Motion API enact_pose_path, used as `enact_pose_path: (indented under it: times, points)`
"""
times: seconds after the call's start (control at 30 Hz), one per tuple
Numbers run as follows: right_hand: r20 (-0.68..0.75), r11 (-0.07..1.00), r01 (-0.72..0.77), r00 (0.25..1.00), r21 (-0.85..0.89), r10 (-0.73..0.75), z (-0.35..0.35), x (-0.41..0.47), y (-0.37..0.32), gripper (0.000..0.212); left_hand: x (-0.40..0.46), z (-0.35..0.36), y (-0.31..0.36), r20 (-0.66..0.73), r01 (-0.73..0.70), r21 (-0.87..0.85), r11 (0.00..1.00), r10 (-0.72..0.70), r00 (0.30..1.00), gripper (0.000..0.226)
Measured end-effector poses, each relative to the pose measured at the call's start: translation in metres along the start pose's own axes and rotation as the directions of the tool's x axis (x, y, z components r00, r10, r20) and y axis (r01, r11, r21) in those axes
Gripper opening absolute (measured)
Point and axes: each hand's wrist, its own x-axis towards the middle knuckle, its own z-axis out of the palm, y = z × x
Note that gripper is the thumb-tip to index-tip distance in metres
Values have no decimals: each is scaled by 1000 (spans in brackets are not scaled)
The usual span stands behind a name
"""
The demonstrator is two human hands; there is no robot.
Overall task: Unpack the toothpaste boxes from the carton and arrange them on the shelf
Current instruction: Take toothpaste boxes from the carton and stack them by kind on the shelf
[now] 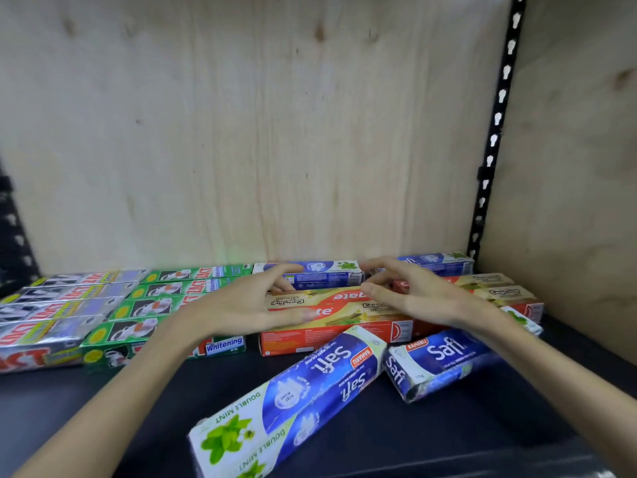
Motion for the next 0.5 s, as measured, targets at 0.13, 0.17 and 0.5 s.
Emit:
enact_pose_path:
  times: [0.13, 0.17, 0.5]
  points:
    - [0, 998, 14, 1000, -69, -14, 1, -9, -4, 57, -7, 6, 0, -23, -5, 24, 1000, 6, 1000, 107]
    - [-1, 996, 17, 1000, -85, -17, 2, -11, -3, 59, -8, 7, 1, -31, -11, 42, 999, 13, 999, 106]
    - [-16, 984, 35, 999, -173, -38, -2, -29, -22, 61, -15, 8, 4, -133, -59, 116, 991, 75, 988, 93]
